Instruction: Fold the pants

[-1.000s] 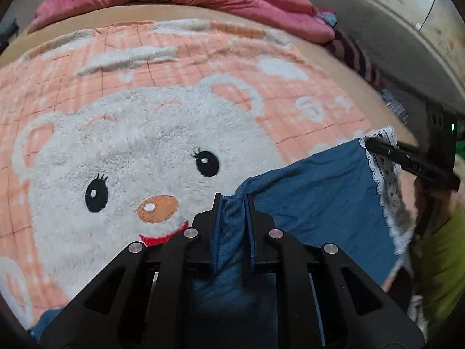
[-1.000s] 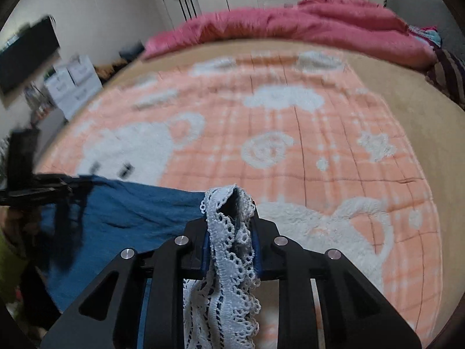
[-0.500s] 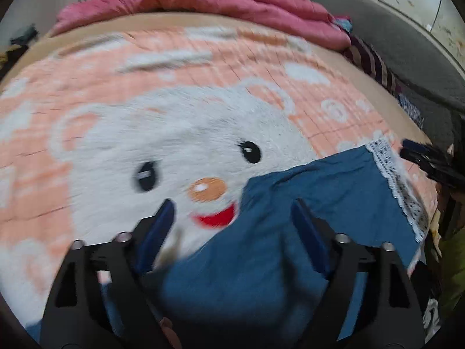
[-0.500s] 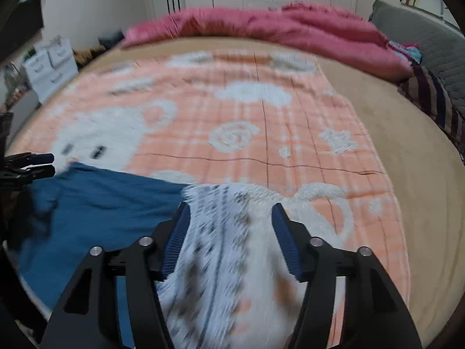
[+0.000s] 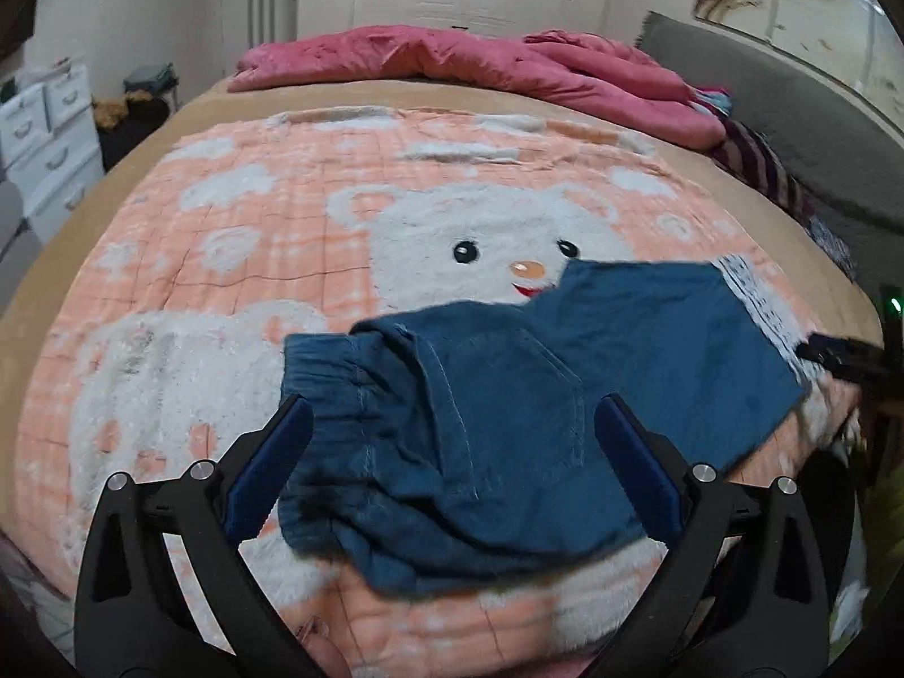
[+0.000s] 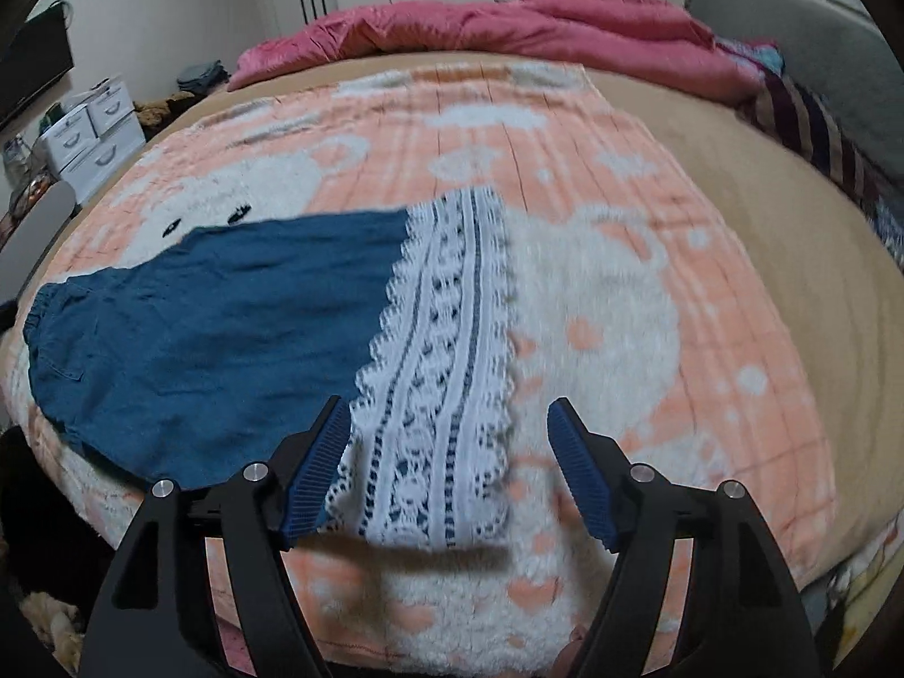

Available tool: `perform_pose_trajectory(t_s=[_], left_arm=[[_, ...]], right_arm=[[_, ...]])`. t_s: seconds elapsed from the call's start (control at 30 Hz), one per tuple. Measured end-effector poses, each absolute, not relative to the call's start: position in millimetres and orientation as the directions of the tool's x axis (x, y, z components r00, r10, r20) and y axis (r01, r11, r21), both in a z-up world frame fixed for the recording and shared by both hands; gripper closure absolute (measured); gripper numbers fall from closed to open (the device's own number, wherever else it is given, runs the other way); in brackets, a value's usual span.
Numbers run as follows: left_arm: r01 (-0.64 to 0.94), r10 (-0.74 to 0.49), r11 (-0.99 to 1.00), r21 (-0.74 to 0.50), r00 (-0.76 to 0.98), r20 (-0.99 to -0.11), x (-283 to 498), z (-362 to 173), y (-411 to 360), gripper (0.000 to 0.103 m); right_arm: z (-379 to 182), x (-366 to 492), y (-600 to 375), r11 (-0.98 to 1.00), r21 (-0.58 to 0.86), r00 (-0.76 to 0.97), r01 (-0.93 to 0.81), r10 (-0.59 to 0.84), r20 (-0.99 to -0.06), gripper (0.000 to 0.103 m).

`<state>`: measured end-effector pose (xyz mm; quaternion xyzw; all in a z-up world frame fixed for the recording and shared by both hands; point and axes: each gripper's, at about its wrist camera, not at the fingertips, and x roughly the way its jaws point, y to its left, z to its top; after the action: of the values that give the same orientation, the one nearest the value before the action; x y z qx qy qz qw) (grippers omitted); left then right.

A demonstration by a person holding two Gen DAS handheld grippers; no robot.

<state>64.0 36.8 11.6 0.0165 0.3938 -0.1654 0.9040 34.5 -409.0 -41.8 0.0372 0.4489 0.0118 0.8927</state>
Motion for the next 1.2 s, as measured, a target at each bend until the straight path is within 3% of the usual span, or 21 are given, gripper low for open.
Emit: perform_pose_trajectory(t_s=[0.17,0.3,0.4,0.5,0.6,0.9,0.97,1.07,1.13,1.17,1.2], left_arm=[[0.378,-0.319,0.923,-0.076,0.639,-0.7,63.9,10.0,3.8,0.009],[0.417,-0.296,0.908,-0.027,0.595,-0.747,82.5,-12.6,-20.0,0.009],[0.356,-0.168,0.933,0.048,0.551,-0.817,93.5,-47.4,-8.3,0.009],[0.371,-0.2,0.929,0.017,0.54,-0.817,84.5,-60.0,13.9,0.017],[0.411,-0.222,0.911,0.028,0.547,-0.807,75.4,-60.4,21.3,0.02],[0.454,-0.235,0.889,0.056,0.557,-0.797,69.3,-64.6,23.7,0.022],[0.462,-0.233,0.884,0.066,0.561,-0.794,66.6,-63.6,23.9,0.022],[0.471,-0.217,0.876,0.102,0.574,-0.79,60.3,-58.8,20.5,0.022],[0.465,-0.221,0.879,0.107,0.595,-0.773,49.6,-36.8,16.7,0.018],[0.47,-0.255,0.879,0.085,0.611,-0.749,43.2,-23.0,16.5,0.01],[0.481,-0.3,0.875,0.05,0.62,-0.725,38.4,-10.2,16.5,0.009]], right_arm=[[-37.4,34.3,-399.7,0.998,0.053,0.618,0.015,0.032,-0.785,0.033],[-21.6,31.0,-363.5,0.991,0.003,0.662,-0.135,0.092,-0.744,0.034],[-34.4,35.0,-346.1,0.976,-0.066,0.621,-0.208,0.08,-0.779,0.034],[-63.4,37.4,-354.0,0.969,-0.154,0.538,-0.195,-0.026,-0.842,0.034],[-65.6,30.4,-372.6,0.981,-0.085,0.544,-0.174,0.024,-0.839,0.036],[-70.3,26.8,-379.7,0.984,-0.082,0.542,-0.16,0.018,-0.841,0.036],[-70.9,26.4,-380.0,0.983,-0.113,0.534,-0.142,-0.02,-0.845,0.024],[-67.8,27.3,-395.7,0.997,-0.017,0.508,-0.08,0.026,-0.861,0.026],[-50.2,19.4,-393.3,0.997,-0.038,0.55,-0.071,0.007,-0.835,0.025],[-42.8,15.6,-390.3,0.996,-0.053,0.572,-0.075,-0.001,-0.821,0.025],[-31.8,11.0,-385.4,0.995,-0.046,0.601,-0.091,0.018,-0.799,0.024]])
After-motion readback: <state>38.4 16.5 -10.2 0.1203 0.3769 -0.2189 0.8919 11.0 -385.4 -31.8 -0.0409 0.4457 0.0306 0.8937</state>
